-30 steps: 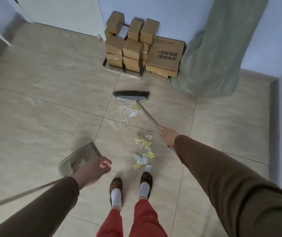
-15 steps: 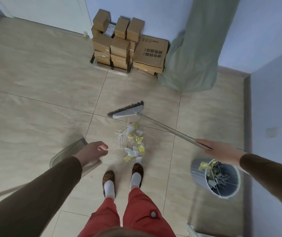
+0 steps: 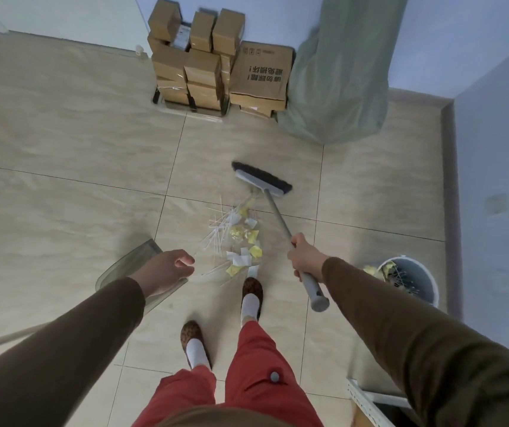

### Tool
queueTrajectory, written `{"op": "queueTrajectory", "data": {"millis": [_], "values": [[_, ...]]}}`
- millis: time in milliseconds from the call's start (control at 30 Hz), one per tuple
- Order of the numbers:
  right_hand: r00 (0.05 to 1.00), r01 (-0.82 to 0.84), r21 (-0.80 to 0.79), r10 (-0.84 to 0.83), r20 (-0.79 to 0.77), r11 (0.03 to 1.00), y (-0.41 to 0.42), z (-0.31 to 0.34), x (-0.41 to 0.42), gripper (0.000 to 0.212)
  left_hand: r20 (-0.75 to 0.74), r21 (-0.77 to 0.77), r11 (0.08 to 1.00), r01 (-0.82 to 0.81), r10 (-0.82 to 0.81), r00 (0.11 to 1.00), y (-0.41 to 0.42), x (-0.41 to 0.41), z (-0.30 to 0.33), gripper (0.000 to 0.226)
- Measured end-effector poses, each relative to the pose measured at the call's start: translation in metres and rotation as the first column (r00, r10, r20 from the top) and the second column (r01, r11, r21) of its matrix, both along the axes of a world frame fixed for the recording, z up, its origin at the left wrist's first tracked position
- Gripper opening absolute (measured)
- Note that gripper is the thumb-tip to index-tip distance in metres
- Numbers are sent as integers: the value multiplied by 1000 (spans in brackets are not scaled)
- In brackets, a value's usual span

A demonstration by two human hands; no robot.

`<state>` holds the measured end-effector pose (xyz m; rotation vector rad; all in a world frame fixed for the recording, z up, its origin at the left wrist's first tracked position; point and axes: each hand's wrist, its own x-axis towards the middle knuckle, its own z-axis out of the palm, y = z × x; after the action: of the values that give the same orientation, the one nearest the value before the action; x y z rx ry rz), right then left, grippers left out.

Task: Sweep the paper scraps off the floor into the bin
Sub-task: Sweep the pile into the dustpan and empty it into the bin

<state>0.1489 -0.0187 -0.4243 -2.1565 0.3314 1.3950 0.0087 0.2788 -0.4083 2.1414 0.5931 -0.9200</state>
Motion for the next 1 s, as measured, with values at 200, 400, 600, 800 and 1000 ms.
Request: {"op": "queueTrajectory", "data": {"millis": [200,400,600,800,1000], "values": [[976,216,95,-213,-32,972,-37,45,-88,26,42,-37,999,28,-27,999,-2,-9,16,26],[843,526,184,-537,14,830,-23,66,-202,31,105,-24,993,117,-114,988,15,-49,27,24],[611,774,209,-792,1,598,14,83,-283,35,89,-55,985,164,-159,983,33,-119,33,25],[381,922,99,-922,-70,373,55,39,-322,30,104,-47,978,203,-197,975,56,-168,33,26],[173,985,57,-936,-305,163,158,8,-326,41,104,-30,981,190,-186,977,78,-194,32,26]]}}
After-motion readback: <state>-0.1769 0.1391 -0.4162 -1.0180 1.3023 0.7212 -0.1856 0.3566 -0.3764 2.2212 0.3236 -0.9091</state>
